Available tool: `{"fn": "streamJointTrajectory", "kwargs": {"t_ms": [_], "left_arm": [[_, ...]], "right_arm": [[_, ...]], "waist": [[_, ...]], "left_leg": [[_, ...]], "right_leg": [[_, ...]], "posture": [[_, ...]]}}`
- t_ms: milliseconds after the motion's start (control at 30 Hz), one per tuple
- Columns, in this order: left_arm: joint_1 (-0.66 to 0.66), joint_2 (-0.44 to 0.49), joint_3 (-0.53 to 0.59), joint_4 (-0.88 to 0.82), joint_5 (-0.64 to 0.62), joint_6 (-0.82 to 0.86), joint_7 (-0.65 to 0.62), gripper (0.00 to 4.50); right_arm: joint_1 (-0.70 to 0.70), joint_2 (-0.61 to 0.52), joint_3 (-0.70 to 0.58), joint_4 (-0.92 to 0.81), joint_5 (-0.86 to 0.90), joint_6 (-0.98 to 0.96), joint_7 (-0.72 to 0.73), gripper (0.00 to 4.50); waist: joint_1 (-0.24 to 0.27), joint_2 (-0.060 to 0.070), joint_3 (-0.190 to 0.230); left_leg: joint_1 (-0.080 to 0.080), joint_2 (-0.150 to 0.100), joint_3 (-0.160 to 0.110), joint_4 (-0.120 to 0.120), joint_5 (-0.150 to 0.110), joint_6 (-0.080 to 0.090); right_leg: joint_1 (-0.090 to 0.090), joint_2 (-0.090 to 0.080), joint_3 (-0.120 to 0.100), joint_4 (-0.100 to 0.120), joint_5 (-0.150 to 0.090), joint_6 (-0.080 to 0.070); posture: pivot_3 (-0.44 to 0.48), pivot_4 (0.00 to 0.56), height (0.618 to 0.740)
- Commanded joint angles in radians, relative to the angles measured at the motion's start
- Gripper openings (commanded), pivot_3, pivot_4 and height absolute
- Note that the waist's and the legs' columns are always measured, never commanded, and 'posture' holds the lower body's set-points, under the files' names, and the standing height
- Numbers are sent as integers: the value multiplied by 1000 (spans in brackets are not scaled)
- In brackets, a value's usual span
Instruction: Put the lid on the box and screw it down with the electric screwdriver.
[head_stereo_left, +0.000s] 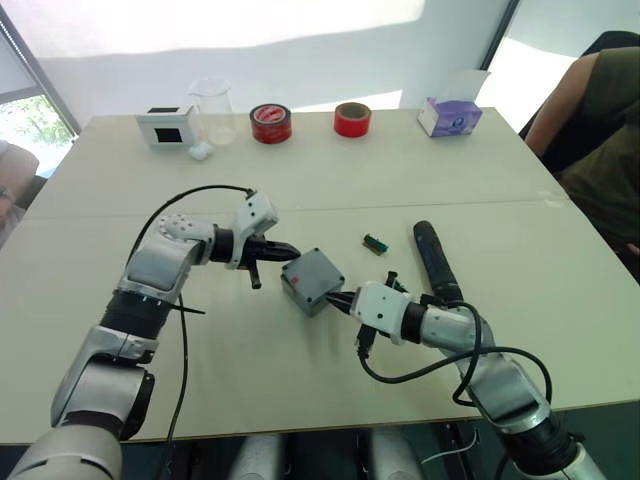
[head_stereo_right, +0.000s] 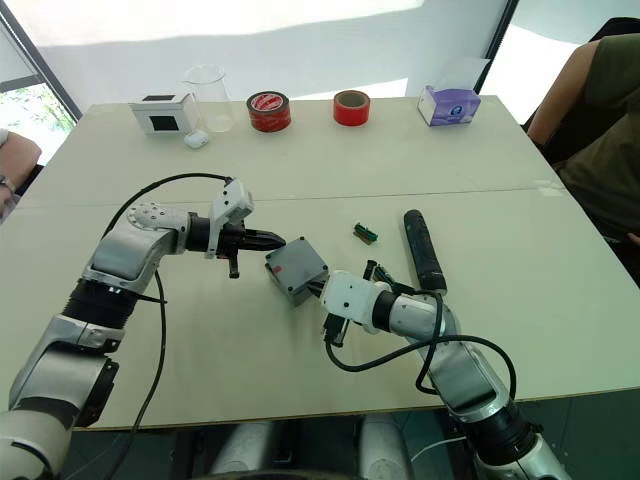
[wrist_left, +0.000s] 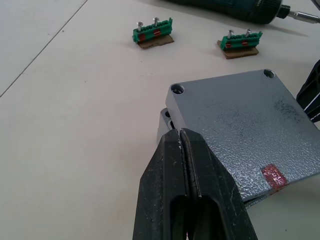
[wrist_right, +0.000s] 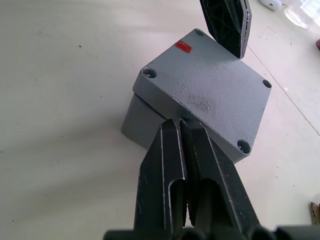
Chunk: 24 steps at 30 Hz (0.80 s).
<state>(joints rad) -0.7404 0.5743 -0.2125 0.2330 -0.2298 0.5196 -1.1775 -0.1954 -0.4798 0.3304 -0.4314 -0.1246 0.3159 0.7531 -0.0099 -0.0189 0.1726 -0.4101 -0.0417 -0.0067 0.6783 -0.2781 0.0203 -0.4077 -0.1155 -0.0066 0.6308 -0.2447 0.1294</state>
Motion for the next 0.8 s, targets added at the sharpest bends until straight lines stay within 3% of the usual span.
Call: {"fn": "streamJointTrajectory", "kwargs": {"t_ms": [33,800], "left_arm": [[7,11,18,-41,-17,5,-12,0],[45,12,0,-85,-19,19,-19,0]], "right_arm": [[-24,7,1,-8,7,-27,-8,77],[-5,-17,-19,-19,6,-39,-20,77]], "waist": [[0,0,0],[1,0,0]], "left_leg": [[0,0,0,0,0,0],[0,0,0,0,0,0]], "right_leg": [[0,0,0,0,0,0],[0,0,0,0,0,0]], "posture": [[0,150,740],[0,150,740]]}}
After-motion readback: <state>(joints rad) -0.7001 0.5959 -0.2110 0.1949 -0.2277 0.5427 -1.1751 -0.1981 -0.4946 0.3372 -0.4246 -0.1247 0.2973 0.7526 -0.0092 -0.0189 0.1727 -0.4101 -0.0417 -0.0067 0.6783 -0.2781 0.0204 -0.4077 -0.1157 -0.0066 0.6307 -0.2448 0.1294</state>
